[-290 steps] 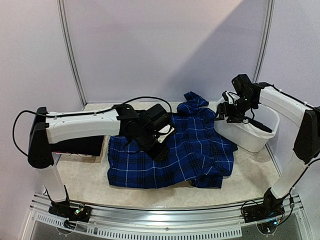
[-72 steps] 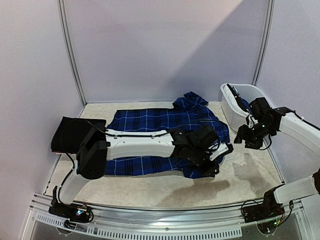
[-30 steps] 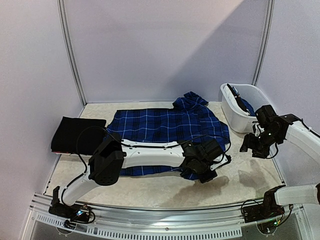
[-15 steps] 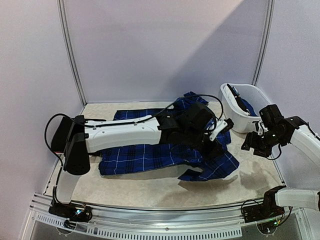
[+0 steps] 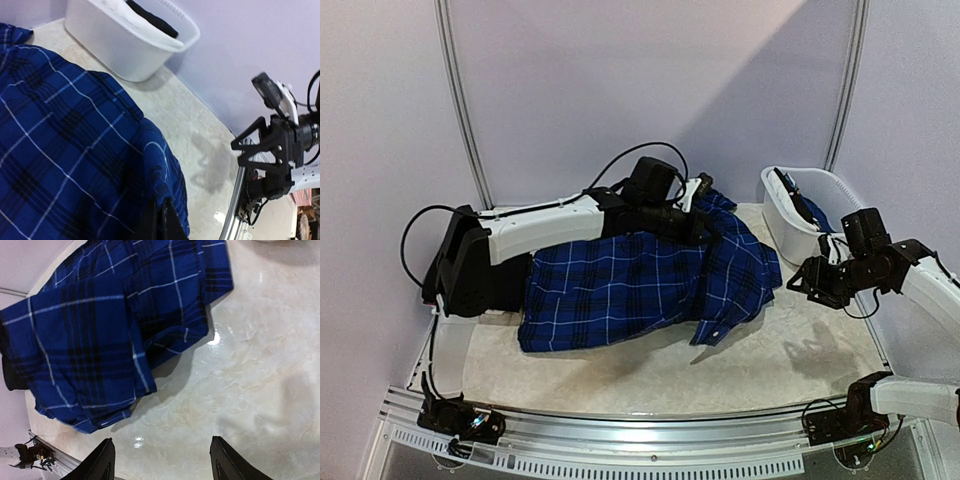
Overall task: Fold and stack the mixed laundry pile
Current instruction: Pick up the flattened shirt from the center of the board.
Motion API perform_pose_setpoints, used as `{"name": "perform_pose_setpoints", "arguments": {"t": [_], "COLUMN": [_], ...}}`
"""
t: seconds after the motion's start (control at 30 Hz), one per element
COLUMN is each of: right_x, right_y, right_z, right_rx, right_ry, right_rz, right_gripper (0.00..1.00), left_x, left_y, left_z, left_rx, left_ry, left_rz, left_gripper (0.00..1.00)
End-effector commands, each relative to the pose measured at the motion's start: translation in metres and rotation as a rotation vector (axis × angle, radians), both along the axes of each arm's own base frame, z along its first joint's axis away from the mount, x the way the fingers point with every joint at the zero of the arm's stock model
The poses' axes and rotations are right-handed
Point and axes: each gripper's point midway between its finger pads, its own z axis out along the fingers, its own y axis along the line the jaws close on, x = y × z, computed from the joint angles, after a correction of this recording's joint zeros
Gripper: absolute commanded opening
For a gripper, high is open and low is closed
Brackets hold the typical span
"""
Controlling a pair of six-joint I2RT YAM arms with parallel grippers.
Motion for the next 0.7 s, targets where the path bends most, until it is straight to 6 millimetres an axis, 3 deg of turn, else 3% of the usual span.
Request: {"name": "perform_pose_setpoints", "arguments": {"t": [0.0, 0.17, 0.33, 0.53, 0.67], "right_x": [0.006, 0.012, 0.014, 0.016, 0.012], "right_y": [0.025, 0.057, 0.092, 0.117, 0.128], "right_z": [0.007, 0.008, -0.004, -0.041, -0.06], "right_rx": [0.114, 0.211, 0.247, 0.242, 0.246], "right_ry": [-0.048, -0.095, -0.12, -0.05, -0.018], "right_rz": [0.113, 0.242, 0.36, 0.376, 0.385], "right_gripper": [0.65, 0.64, 0.66, 0.68, 0.69], "left_x": [0.028, 0.059, 0.081, 0.085, 0.081], "left_y": [0.019, 0.04, 0.057, 0.072, 0.08], "left_z": [0.025, 0.0, -0.042, -0.079, -0.091], "left_rx": [-0.089, -0.109, -0.102, -0.053, -0.024], "left_ry": [0.031, 0.122, 0.239, 0.305, 0.321], "left_rz": [0.046, 0.123, 0.197, 0.226, 0.227], "left_gripper": [0.0, 0.0, 0.0, 0.0, 0.0]}}
